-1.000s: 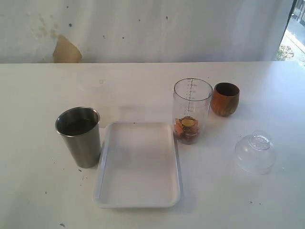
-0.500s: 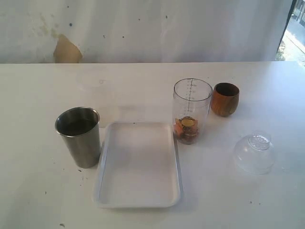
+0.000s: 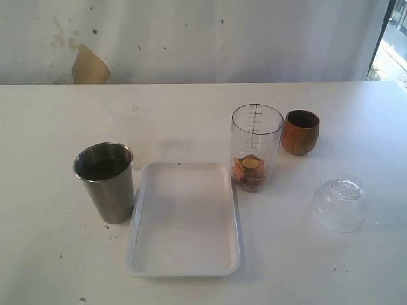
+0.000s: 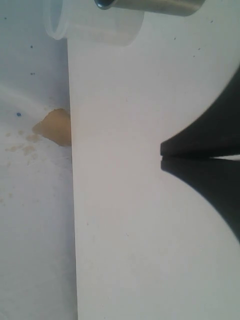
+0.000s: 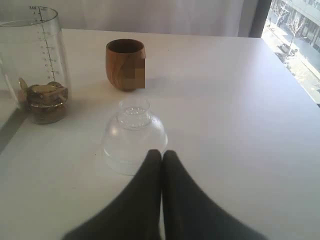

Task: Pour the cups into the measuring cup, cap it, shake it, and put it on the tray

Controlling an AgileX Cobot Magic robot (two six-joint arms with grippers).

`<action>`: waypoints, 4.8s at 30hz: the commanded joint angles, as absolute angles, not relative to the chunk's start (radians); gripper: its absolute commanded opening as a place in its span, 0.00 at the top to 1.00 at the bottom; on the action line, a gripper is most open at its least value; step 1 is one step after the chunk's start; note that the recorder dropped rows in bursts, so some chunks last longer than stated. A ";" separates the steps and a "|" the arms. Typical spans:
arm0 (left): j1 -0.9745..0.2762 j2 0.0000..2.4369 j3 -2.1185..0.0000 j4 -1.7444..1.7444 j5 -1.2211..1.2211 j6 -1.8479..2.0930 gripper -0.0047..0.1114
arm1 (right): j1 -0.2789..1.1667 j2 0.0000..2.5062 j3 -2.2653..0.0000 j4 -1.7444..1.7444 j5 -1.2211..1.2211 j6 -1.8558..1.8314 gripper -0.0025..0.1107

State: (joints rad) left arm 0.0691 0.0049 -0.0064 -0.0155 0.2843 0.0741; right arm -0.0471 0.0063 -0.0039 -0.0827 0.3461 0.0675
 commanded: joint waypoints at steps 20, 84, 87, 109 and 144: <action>0.073 0.000 0.000 0.222 0.272 0.262 0.96 | -0.053 0.000 0.000 -0.081 0.349 0.076 0.98; -0.071 1.464 -0.131 0.769 -1.025 -0.267 0.06 | -0.053 0.000 0.000 -0.079 0.351 0.086 0.98; -0.071 1.508 -0.131 0.732 -1.097 -0.212 0.06 | -0.053 0.000 0.000 -0.079 0.351 0.086 0.98; -0.071 1.848 -0.284 0.738 -1.211 -0.099 0.06 | -0.053 0.000 0.000 -0.079 0.351 0.086 0.98; -0.071 2.036 -0.584 0.869 -1.204 -0.188 0.06 | -0.053 0.000 0.000 -0.079 0.351 0.086 0.98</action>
State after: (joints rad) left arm -0.0684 2.0361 -0.5802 0.8756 -1.1957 -0.1805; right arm -0.0471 0.0063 -0.0039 -0.0804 0.3581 0.0854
